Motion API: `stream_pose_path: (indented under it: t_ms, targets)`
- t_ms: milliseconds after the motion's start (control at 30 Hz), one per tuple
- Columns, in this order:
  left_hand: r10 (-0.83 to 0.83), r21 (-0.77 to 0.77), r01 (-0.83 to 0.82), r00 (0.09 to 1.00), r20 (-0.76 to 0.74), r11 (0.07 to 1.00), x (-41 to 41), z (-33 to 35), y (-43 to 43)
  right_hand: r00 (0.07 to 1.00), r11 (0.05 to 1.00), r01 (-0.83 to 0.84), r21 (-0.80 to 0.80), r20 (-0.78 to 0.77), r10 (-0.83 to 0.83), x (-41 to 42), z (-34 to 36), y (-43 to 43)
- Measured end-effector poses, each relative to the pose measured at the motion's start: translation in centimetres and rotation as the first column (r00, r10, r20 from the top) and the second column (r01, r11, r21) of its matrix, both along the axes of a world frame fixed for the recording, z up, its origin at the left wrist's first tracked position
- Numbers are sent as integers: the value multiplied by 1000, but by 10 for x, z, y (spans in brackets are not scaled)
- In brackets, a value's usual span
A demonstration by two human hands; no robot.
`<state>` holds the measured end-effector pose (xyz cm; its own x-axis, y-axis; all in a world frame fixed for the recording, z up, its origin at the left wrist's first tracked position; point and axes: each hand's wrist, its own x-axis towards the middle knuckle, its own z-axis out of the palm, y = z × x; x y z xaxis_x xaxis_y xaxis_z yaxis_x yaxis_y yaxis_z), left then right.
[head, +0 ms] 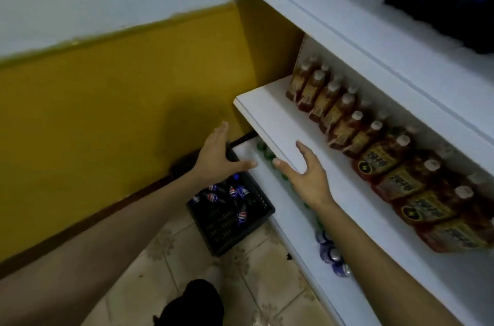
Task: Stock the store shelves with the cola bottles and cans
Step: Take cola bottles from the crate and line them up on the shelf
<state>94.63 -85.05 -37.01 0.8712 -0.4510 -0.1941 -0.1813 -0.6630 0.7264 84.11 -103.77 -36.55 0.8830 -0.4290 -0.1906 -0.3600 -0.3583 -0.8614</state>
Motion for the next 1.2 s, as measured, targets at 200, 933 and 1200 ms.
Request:
stream_pose_path:
  t_ms: [200,933,1200]
  targets:
    - [187,28,-186,950,-251,982,38,-135,51,930,970,-53,239,-342,135,52,-148,25]
    - [390,257,-296,620,-681,920,4,-705,-22,438,834,511,207,-898,-46,156,-760,41]
    - [321,205,-248,695,-643,947,11,-709,-9,491,852,467,238,-871,-26,149,-780,48]
